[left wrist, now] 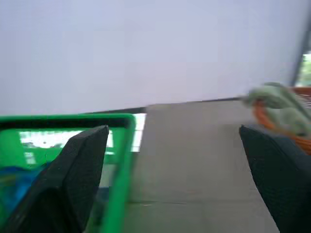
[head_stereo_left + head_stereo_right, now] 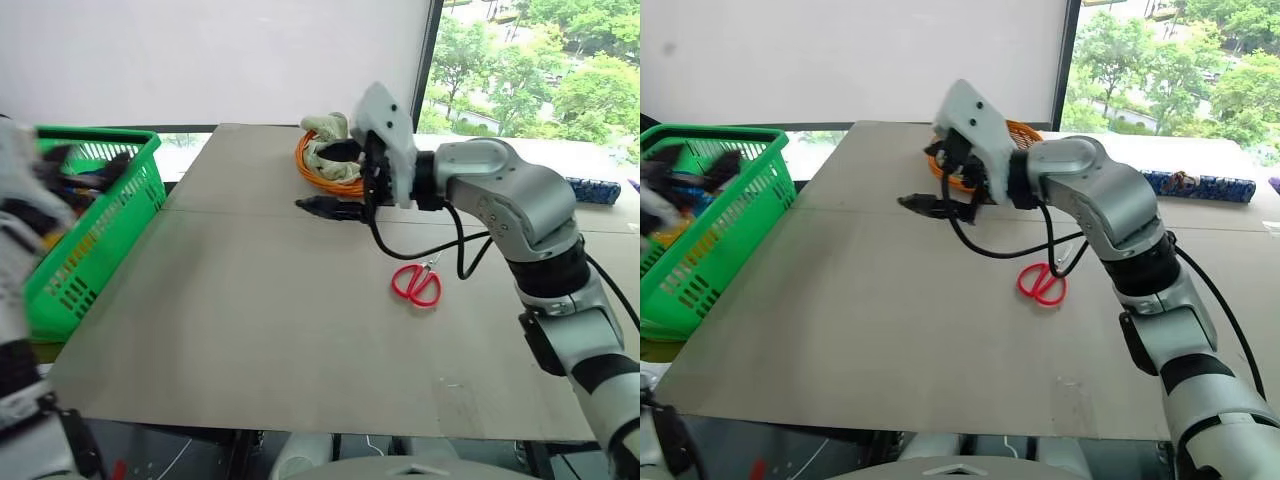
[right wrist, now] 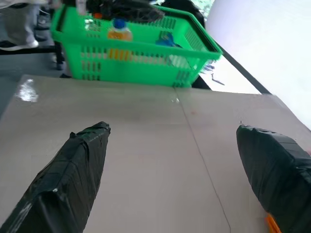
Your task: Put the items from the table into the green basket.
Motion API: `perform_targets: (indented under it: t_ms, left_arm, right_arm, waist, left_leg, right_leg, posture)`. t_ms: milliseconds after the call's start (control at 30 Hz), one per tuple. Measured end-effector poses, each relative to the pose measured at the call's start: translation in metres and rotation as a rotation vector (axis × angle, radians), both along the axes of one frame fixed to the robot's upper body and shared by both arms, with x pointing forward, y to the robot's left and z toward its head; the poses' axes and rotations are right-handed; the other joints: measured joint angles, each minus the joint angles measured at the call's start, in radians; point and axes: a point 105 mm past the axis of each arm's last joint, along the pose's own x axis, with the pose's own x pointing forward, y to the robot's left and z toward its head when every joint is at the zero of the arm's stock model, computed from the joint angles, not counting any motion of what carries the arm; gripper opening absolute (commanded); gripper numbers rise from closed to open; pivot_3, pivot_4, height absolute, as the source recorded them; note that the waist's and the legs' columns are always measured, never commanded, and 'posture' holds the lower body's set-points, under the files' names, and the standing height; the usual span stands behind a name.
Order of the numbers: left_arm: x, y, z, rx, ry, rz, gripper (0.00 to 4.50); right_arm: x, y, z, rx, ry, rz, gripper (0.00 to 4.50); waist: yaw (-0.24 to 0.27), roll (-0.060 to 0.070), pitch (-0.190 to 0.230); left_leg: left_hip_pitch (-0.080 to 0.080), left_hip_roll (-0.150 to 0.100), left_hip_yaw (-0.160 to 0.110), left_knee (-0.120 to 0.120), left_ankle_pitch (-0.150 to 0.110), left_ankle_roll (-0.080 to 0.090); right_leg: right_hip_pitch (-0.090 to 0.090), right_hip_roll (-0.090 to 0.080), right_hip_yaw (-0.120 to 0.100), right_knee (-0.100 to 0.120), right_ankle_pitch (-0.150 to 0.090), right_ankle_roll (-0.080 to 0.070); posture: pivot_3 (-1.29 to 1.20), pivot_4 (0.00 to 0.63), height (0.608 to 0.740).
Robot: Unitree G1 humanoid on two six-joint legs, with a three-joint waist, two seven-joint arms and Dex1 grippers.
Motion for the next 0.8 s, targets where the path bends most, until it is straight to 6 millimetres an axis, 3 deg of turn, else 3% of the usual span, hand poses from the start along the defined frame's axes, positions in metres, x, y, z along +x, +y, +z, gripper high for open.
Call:
perform_targets:
  t_ms: [200, 267, 333, 433, 600, 800]
  left_arm:
    - [-0.012, -0.125, -0.059, -0.006, 0.226, -0.377, 4.47]
    - [-0.015, -0.142, -0.069, -0.001, 0.275, -0.437, 4.47]
    - [-0.015, -0.172, -0.083, 0.024, 0.393, -0.527, 4.47]
    - [-0.009, -0.192, -0.096, 0.057, 0.485, -0.569, 4.47]
    - [0.008, -0.218, -0.109, 0.080, 0.591, -0.535, 4.47]
    - [0.017, -0.236, -0.121, 0.204, 0.720, -0.429, 4.47]
  right_arm:
    - [0.011, -0.065, -0.007, 0.010, 0.024, -0.218, 4.50]
    - [0.010, -0.077, -0.012, -0.008, 0.038, -0.258, 4.50]
    - [0.002, -0.107, -0.027, -0.072, 0.088, -0.340, 4.50]
    - [-0.012, -0.125, -0.040, -0.127, 0.134, -0.372, 4.50]
    - [-0.040, -0.134, -0.053, -0.180, 0.190, -0.343, 4.50]
    - [-0.049, -0.148, -0.058, -0.197, 0.204, -0.403, 4.50]
  waist:
    - [-0.049, 0.004, 0.001]
    - [-0.071, 0.005, 0.002]
    - [-0.083, 0.007, 0.003]
    - [-0.106, 0.013, 0.006]
    - [-0.151, 0.017, 0.009]
    - [-0.189, 0.017, 0.010]
  left_leg:
    - [0.000, 0.003, 0.002, 0.001, 0.003, 0.005]
    - [0.000, 0.004, 0.003, 0.001, 0.002, 0.005]
    - [-0.001, 0.005, 0.001, 0.003, 0.002, 0.006]
    - [0.000, 0.004, 0.002, 0.005, 0.001, 0.007]
    - [0.000, 0.004, 0.003, 0.008, 0.001, 0.008]
    - [0.000, 0.004, 0.002, 0.009, 0.001, 0.008]
  right_leg:
    - [0.000, 0.004, 0.002, 0.001, 0.000, 0.000]
    - [0.000, 0.005, 0.003, 0.001, 0.000, -0.001]
    - [0.002, 0.005, 0.001, 0.000, 0.000, 0.000]
    - [0.004, 0.005, 0.001, 0.000, -0.001, 0.000]
    - [0.006, 0.005, 0.001, 0.000, -0.003, 0.005]
    - [0.007, 0.005, -0.001, 0.000, -0.003, 0.007]
  posture:
    - [-0.10, 0.000, 0.740]
    - [-0.13, 0.000, 0.740]
    - [-0.17, 0.002, 0.740]
    - [-0.21, 0.006, 0.740]
    - [-0.26, 0.012, 0.740]
    - [-0.28, 0.016, 0.740]
